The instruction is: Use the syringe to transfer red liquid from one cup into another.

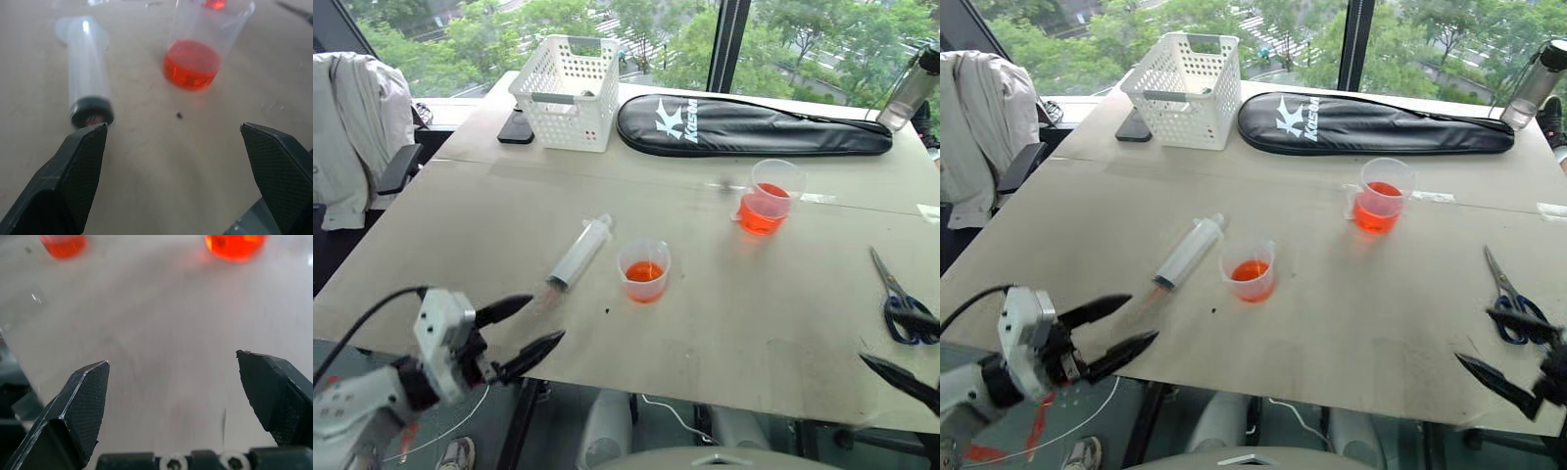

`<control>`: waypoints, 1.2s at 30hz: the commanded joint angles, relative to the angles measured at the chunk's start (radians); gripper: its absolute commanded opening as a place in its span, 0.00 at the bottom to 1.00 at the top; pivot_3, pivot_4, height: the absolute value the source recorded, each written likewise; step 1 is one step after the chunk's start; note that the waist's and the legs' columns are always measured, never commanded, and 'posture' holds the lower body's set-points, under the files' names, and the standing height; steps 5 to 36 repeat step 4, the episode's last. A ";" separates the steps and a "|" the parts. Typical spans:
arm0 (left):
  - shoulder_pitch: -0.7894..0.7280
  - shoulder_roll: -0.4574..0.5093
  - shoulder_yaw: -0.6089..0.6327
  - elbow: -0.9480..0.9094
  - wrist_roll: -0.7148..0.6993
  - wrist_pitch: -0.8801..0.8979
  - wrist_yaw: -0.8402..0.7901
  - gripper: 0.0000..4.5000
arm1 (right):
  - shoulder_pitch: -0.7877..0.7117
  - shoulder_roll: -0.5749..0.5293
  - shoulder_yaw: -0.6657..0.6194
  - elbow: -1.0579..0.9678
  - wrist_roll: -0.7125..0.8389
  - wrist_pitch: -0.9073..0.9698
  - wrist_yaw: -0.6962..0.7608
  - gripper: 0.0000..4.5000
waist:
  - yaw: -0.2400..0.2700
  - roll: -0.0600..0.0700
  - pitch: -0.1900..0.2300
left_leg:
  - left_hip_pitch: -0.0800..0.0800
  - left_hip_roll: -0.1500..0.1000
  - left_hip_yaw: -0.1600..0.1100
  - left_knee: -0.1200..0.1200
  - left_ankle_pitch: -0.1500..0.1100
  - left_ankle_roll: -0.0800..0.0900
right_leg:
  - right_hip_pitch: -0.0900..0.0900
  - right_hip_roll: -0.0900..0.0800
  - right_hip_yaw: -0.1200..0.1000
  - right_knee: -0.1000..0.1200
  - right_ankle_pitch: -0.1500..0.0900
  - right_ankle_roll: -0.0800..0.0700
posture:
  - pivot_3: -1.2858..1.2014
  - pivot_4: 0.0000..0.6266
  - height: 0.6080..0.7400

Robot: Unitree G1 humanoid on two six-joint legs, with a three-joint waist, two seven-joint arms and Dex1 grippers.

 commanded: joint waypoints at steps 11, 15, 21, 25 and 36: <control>0.034 0.013 -0.089 0.030 0.048 -0.154 -0.048 0.98 | 0.071 0.066 -0.023 -0.012 -0.026 -0.085 0.013 1.00 | -0.009 0.003 -0.002 | 0.002 0.001 -0.001 0.000 0.000 0.000 | 0.000 -0.006 0.000 0.000 0.000 0.000 | 0.52 0.24 0.88; 0.034 0.013 -0.089 0.030 0.048 -0.154 -0.048 0.98 | 0.071 0.066 -0.023 -0.012 -0.026 -0.085 0.013 1.00 | -0.009 0.003 -0.002 | 0.002 0.001 -0.001 0.000 0.000 0.000 | 0.000 -0.006 0.000 0.000 0.000 0.000 | 0.52 0.24 0.88; 0.034 0.013 -0.089 0.030 0.048 -0.154 -0.048 0.98 | 0.071 0.066 -0.023 -0.012 -0.026 -0.085 0.013 1.00 | -0.009 0.003 -0.002 | 0.002 0.001 -0.001 0.000 0.000 0.000 | 0.000 -0.006 0.000 0.000 0.000 0.000 | 0.52 0.24 0.88; 0.034 0.013 -0.089 0.030 0.048 -0.154 -0.048 0.98 | 0.071 0.066 -0.023 -0.012 -0.026 -0.085 0.013 1.00 | -0.009 0.003 -0.002 | 0.002 0.001 -0.001 0.000 0.000 0.000 | 0.000 -0.006 0.000 0.000 0.000 0.000 | 0.52 0.24 0.88; 0.034 0.013 -0.089 0.030 0.048 -0.154 -0.048 0.98 | 0.071 0.066 -0.023 -0.012 -0.026 -0.085 0.013 1.00 | -0.009 0.003 -0.002 | 0.002 0.001 -0.001 0.000 0.000 0.000 | 0.000 -0.006 0.000 0.000 0.000 0.000 | 0.52 0.24 0.88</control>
